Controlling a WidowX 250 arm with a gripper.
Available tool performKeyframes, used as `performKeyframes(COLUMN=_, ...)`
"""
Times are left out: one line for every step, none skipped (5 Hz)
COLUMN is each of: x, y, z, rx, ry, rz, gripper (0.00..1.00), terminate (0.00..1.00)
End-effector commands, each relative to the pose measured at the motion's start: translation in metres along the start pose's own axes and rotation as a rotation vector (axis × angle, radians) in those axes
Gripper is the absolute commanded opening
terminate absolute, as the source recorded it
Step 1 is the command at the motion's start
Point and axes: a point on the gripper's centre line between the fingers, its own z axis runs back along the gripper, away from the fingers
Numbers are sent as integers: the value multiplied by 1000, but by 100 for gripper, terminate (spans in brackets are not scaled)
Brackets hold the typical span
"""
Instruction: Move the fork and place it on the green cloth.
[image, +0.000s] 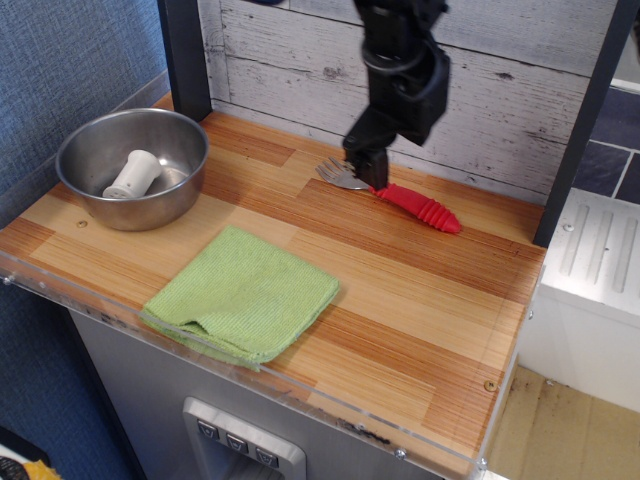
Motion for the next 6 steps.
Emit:
performKeyframes(x=12, y=4, z=-3, rx=-18, ry=7, rz=-51, gripper=100, terminate=0)
performKeyframes(x=11, y=-1, z=-15, rx=-50, ry=3, rz=-37, gripper=100, terminate=0)
performKeyframes(x=9, y=-3, z=-24, rx=-82, ry=0, rz=-12, gripper=100, terminate=0)
performKeyframes(x=6, y=-2, z=-31, rx=-103, ry=5, rz=10, gripper=100, terminate=0)
performKeyframes(x=2, y=-2, z=-34, rx=-115, ry=-2, rz=21, gripper=100, terminate=0)
performKeyframes(x=-2, y=-3, z=-33, rx=-93, ry=2, rz=53, gripper=0, terminate=0)
